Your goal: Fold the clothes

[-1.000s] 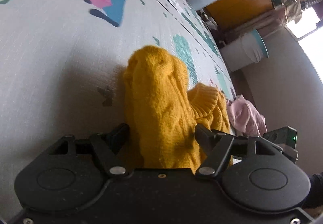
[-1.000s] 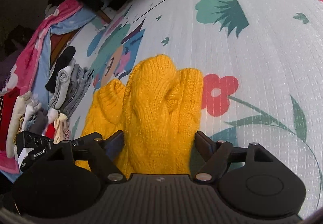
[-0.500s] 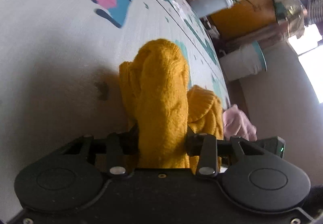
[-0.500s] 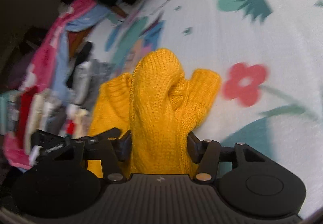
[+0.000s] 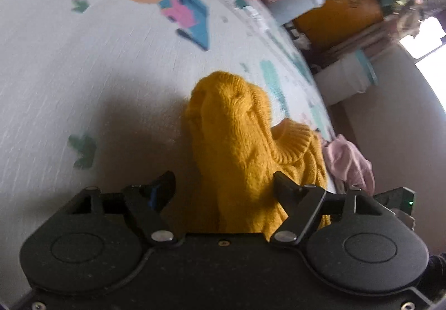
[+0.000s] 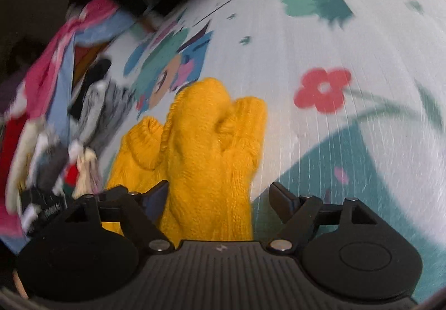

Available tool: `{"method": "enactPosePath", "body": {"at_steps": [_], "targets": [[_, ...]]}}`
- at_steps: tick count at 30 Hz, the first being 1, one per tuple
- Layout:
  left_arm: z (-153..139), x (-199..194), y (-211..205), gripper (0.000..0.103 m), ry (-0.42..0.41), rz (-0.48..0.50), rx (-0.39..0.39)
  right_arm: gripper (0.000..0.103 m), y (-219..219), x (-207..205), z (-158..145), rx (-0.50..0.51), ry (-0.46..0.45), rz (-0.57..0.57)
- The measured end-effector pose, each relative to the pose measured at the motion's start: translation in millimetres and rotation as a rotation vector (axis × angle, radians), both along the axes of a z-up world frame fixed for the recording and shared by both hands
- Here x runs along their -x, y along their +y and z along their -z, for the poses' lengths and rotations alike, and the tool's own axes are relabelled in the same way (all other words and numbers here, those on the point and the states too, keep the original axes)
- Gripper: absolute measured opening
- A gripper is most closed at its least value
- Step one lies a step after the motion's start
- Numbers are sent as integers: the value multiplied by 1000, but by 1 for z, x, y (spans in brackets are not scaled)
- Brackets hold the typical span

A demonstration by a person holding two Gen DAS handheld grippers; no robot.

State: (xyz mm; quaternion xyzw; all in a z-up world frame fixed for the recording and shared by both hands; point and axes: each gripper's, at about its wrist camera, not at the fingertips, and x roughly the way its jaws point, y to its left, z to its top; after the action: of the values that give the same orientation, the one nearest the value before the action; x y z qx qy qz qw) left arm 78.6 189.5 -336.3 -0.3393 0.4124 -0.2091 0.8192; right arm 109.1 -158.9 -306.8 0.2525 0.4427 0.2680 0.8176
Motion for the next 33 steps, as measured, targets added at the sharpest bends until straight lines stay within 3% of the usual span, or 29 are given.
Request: {"method": "enactPosePath", "body": {"at_steps": [6,9,10,13,15,18,20,23,28,30,31,32,33], "targets": [[6,7,14,77,-24,-32,65,79,3,13,10,-18,-18,116],[3,5,2,85,-54,-23,24,75,7,17,11,-7,-38,139],[0,4,-6,90,-69,-15,-6,68,6,18,13,-15,-39,151],[-14,2,-41,60,-121,89,-130,53,-8,24,23,-106,8,227],[-26,6,-58,56,-154,88,-217,51,-12,27,26,-138,31,259],[-37,11,-67,52,-191,88,-282,50,-11,28,29,-161,51,287],[-39,13,-63,55,-188,76,-270,49,-10,27,30,-163,54,287],[-33,17,-42,73,-155,3,-250,50,-10,24,30,-161,60,279],[-6,8,-19,78,-28,-31,-62,68,2,22,17,-96,39,223],[-3,3,-24,76,-38,-17,-37,69,9,21,15,-74,22,199],[0,0,-27,70,-35,-15,-23,69,10,21,15,-81,22,201],[3,-4,-28,51,-18,-16,13,69,10,21,17,-88,23,211],[7,-7,-29,50,6,-18,56,67,11,22,17,-93,26,220]]}}
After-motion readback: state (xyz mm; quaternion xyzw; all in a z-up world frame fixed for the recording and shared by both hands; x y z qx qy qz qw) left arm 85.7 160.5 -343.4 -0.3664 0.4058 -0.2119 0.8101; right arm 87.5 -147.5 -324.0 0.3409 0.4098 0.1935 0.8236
